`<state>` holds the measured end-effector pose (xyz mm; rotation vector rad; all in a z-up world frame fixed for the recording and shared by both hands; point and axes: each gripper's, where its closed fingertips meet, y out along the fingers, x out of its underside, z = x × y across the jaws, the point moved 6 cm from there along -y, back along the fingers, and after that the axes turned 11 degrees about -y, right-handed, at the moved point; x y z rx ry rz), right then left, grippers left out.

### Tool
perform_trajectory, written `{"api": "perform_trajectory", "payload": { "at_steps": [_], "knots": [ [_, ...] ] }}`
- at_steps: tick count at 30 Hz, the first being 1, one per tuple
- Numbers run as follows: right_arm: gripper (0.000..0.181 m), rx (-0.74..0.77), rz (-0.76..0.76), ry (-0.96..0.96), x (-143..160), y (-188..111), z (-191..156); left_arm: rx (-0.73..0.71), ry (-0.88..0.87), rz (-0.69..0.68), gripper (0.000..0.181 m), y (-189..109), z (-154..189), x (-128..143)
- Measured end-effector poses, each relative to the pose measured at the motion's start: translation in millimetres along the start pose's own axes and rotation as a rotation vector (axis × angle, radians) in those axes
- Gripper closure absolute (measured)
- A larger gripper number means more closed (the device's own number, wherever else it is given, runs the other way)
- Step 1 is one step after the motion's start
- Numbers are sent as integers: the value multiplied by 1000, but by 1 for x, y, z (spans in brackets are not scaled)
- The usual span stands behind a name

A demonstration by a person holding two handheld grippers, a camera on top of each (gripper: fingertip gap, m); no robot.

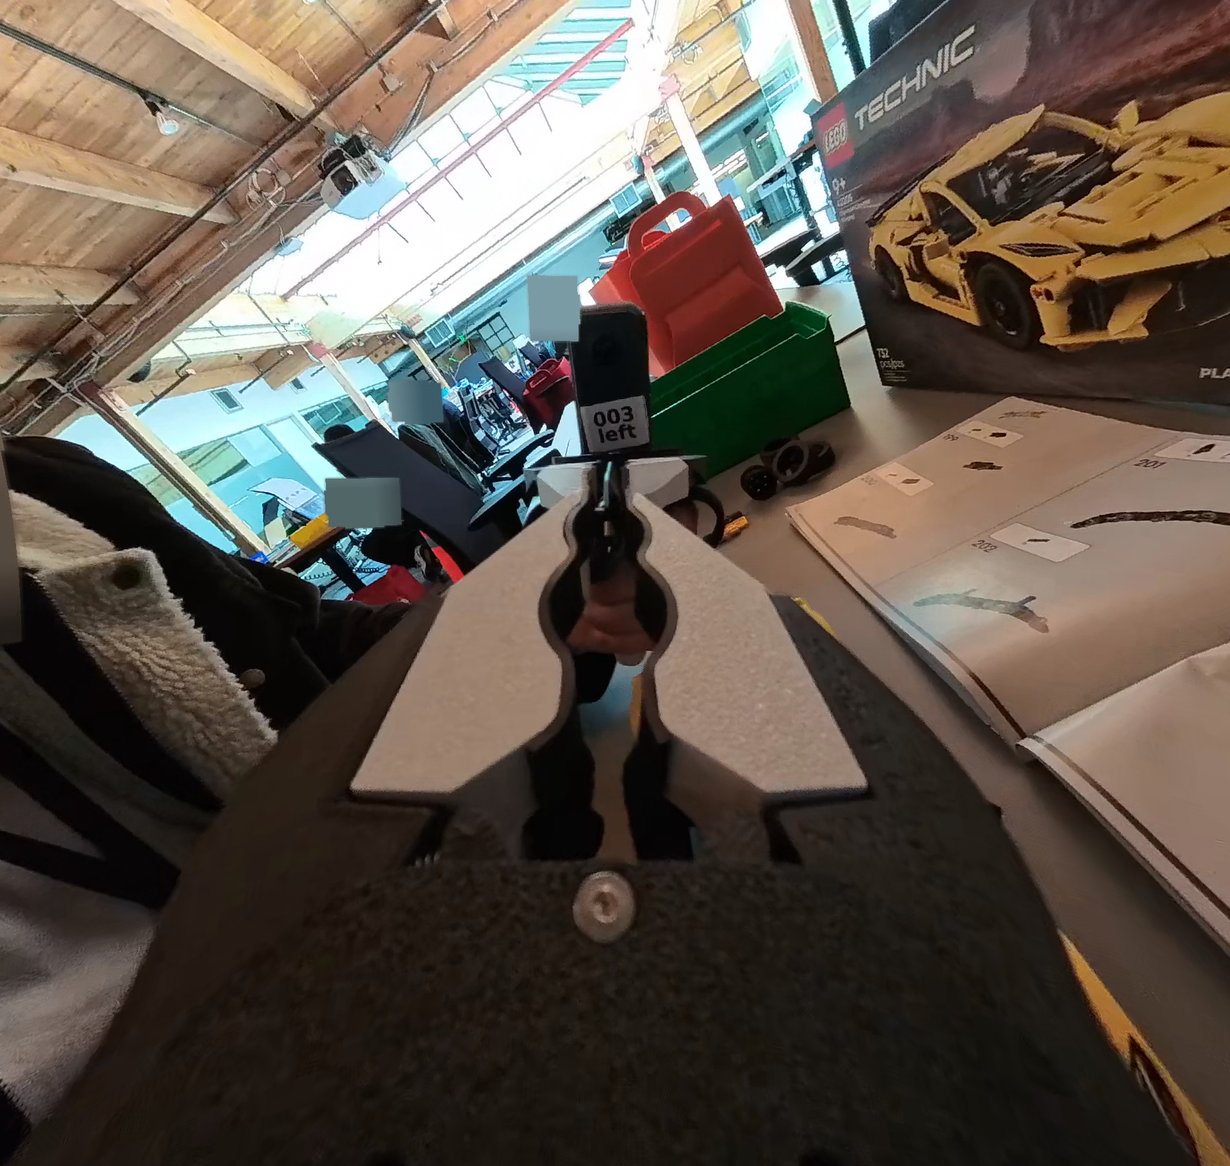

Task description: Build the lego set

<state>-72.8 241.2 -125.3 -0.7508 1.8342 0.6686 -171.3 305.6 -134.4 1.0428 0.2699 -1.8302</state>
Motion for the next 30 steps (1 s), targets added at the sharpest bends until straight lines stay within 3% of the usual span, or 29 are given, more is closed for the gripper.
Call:
{"api": "perform_trajectory", "payload": {
  "at_steps": [23, 30],
  "knots": [
    [174, -12, -35, 6, 11, 2, 2, -96, 86, -64, 174, 1, 2, 4],
    [174, -2, -19, -18, 4, 4, 0, -34, 30, -20, 174, 1, 2, 0]
  ]
}}
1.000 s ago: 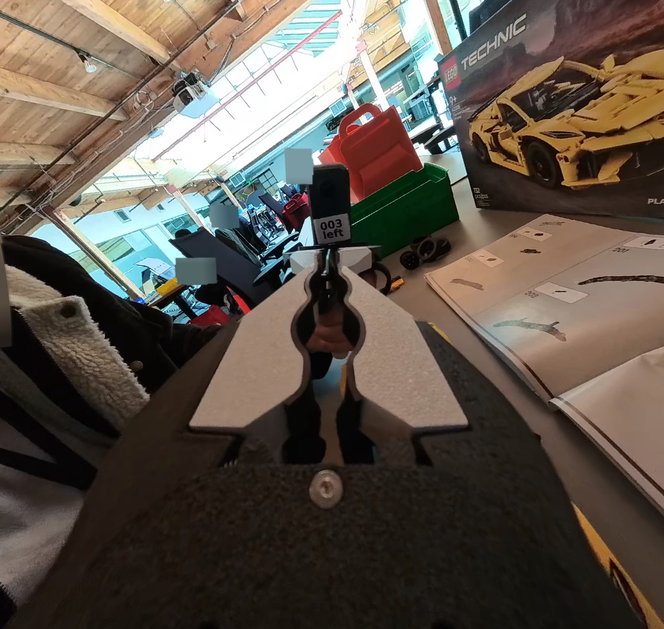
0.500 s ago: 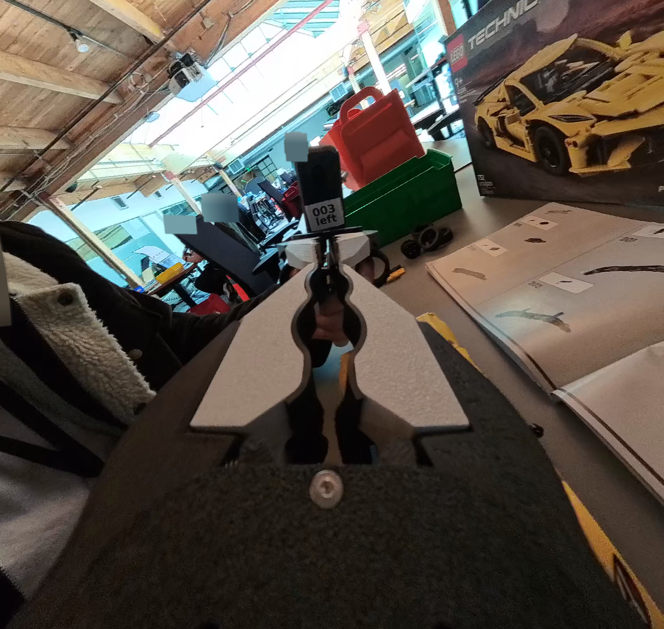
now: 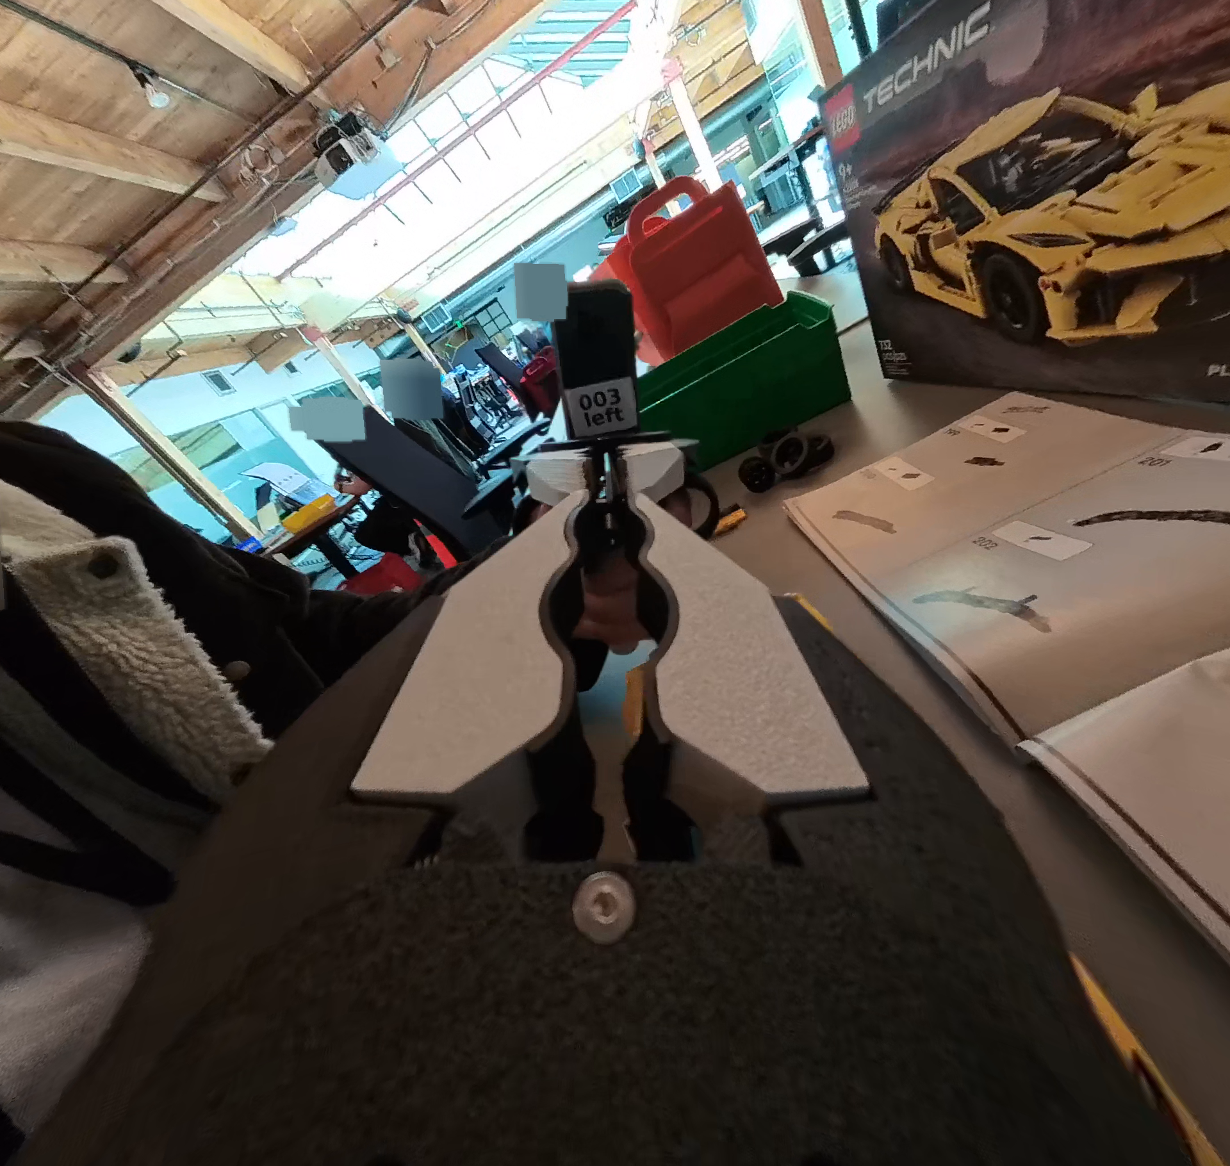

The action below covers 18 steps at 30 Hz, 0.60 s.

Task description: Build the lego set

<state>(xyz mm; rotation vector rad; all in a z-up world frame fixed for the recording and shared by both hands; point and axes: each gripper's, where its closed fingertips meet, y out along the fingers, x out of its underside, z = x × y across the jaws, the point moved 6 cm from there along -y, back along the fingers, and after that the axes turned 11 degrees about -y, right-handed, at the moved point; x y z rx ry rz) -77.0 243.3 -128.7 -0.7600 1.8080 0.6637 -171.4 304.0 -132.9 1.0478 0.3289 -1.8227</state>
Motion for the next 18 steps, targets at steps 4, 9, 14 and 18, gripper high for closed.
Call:
{"api": "perform_trajectory", "payload": {
  "at_steps": [4, 9, 14, 18],
  "knots": [
    [159, 45, 17, -4, -5, -11, 4, 9, -46, 97, 174, -7, -4, -8],
    [167, 51, 47, 24, -5, -16, 9, -5, -53, 75, 174, -5, -5, -4],
    [180, 8, 21, 27, -3, -16, 6, 22, -72, 3, 174, 3, -3, 7],
    [181, -48, -40, 56, -1, -20, 3, 52, -68, -42, 168, 7, 2, 10]
  ]
}}
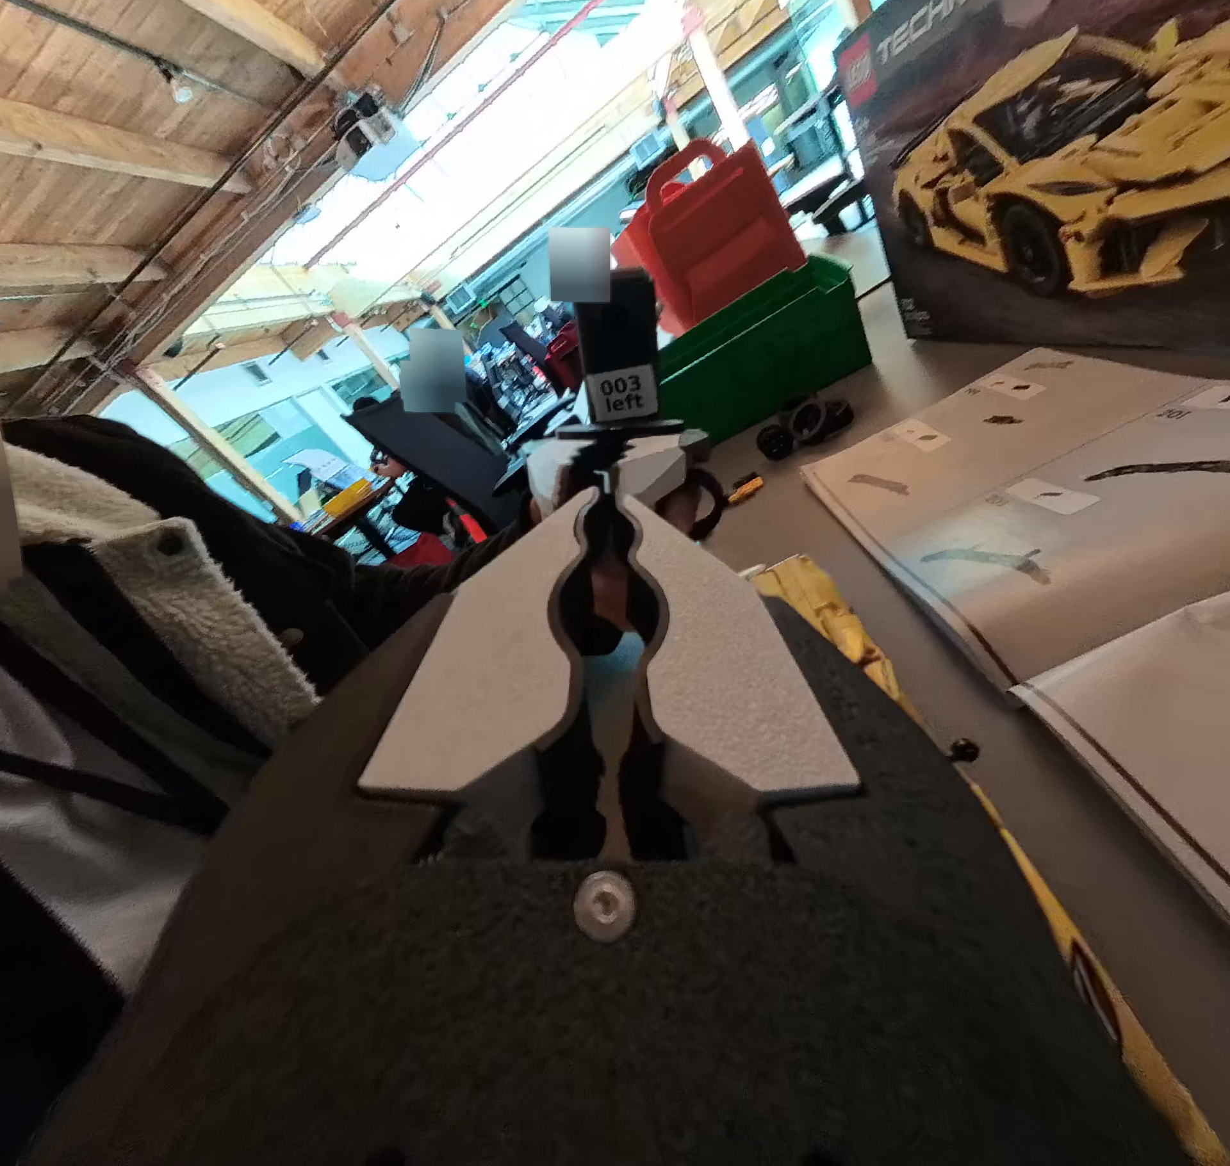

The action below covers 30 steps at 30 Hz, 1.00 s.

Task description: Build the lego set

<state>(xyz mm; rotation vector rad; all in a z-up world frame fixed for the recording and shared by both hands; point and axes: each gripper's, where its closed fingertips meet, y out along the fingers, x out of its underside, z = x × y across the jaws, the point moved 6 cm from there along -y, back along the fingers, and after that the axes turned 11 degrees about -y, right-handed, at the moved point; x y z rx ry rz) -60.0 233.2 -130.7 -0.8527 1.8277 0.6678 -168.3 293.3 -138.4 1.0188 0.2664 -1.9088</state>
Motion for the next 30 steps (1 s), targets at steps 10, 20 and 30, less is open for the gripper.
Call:
{"api": "perform_trajectory", "payload": {
  "at_steps": [10, 20, 30],
  "knots": [
    [181, -33, -109, -66, 7, 0, -8, 10, -7, -24, 174, 7, 1, 6],
    [177, 17, -38, -79, 4, 8, -6, -86, 95, 8, 180, -1, 2, -1],
    [161, 208, -388, -458, 13, -35, -66, -45, 60, 172, 181, -27, 5, -24]
  ]
}}
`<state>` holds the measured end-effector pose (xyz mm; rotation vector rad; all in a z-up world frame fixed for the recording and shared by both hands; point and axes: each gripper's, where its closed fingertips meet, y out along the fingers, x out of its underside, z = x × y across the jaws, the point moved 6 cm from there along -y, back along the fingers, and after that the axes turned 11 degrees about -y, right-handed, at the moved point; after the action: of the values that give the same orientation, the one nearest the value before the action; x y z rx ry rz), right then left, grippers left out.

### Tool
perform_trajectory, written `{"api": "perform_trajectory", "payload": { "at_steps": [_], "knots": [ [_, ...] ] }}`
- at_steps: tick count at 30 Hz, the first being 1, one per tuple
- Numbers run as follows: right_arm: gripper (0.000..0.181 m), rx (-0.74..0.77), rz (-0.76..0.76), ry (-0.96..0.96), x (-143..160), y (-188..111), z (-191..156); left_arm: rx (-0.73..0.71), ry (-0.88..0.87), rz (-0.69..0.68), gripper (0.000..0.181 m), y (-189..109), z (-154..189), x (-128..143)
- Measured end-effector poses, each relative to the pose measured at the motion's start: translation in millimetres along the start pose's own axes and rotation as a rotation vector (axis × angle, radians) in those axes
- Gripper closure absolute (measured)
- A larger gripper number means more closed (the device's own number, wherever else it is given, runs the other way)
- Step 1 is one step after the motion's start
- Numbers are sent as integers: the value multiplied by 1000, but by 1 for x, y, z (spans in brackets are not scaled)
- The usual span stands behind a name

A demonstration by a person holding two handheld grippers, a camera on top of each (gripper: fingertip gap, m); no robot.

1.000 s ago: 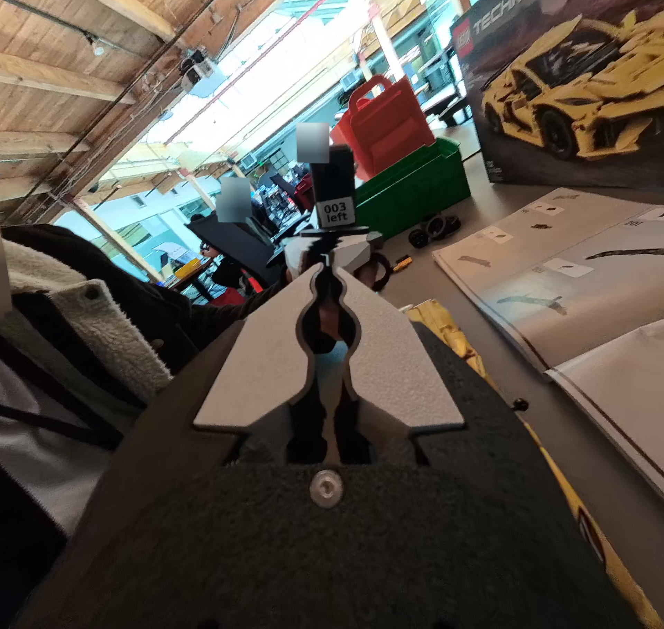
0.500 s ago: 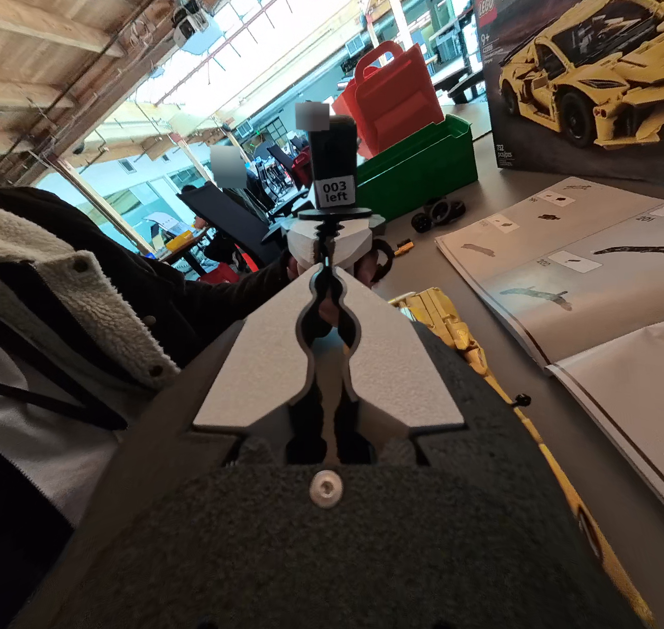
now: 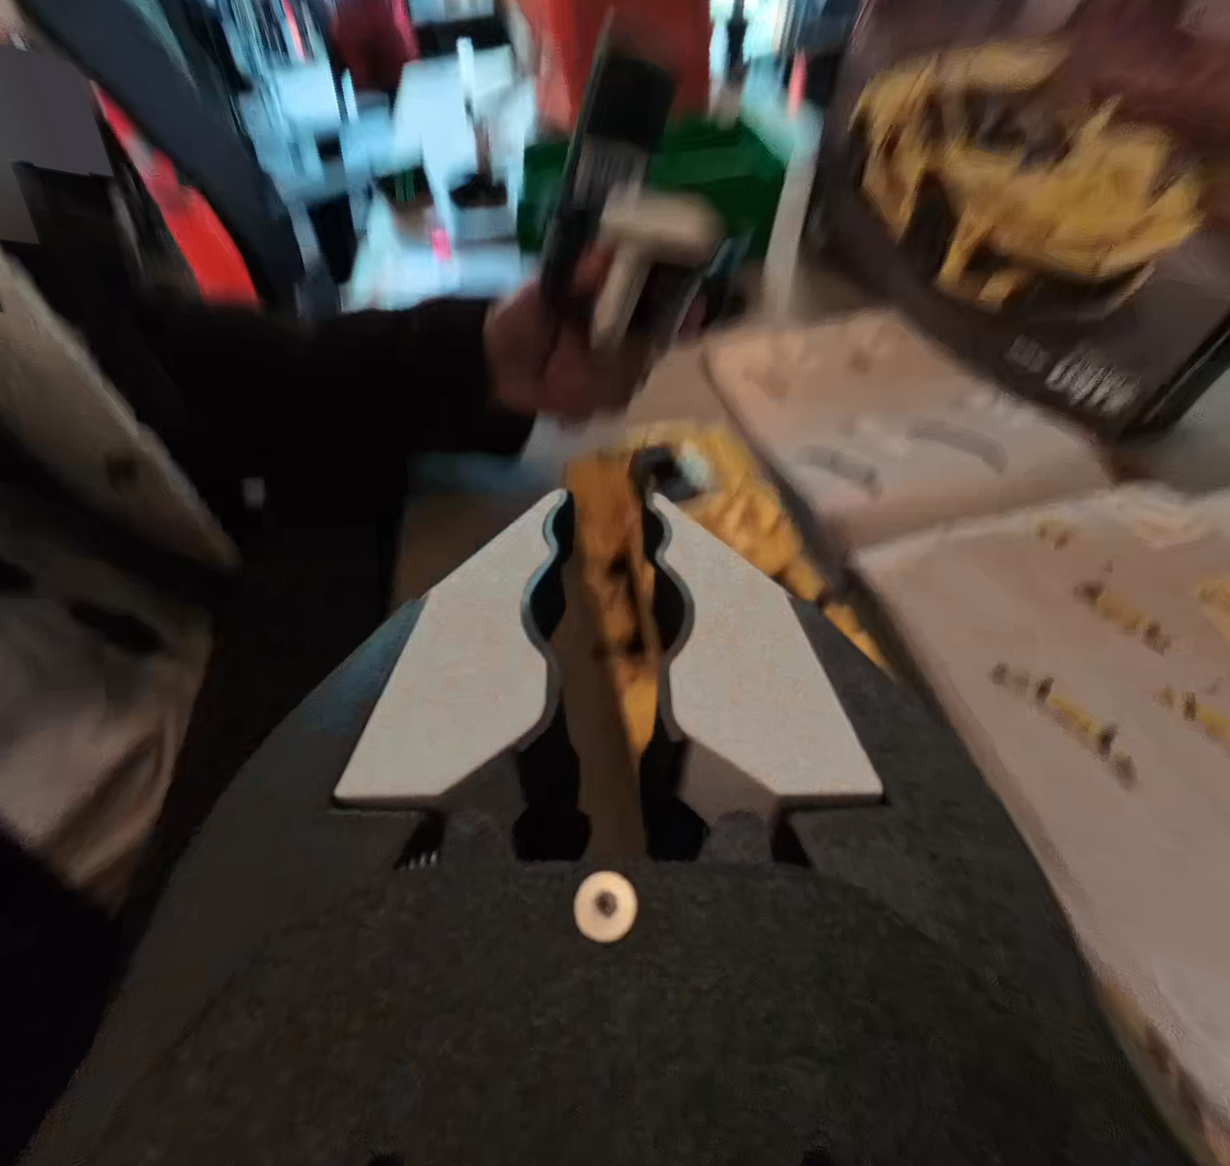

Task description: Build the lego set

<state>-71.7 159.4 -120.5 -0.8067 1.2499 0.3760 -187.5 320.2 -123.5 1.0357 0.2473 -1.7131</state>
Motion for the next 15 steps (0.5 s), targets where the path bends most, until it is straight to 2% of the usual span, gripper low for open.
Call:
{"api": "perform_trajectory", "payload": {
  "at_steps": [3, 6, 11, 15],
  "knots": [
    [159, -50, -320, -3, 68, 0, -55, -27, 25, -31, 181, 1, -3, 2],
    [159, -35, -439, 80, 117, 0, -88, -34, 19, -59, 181, 7, -5, 10],
    [161, 88, -487, 38, 130, 5, -96, -42, 10, -76, 180, 9, -7, 14],
    [167, 84, -533, 8, 133, 10, -97, -35, -1, -61, 180, 7, -8, 11]
  ]
}}
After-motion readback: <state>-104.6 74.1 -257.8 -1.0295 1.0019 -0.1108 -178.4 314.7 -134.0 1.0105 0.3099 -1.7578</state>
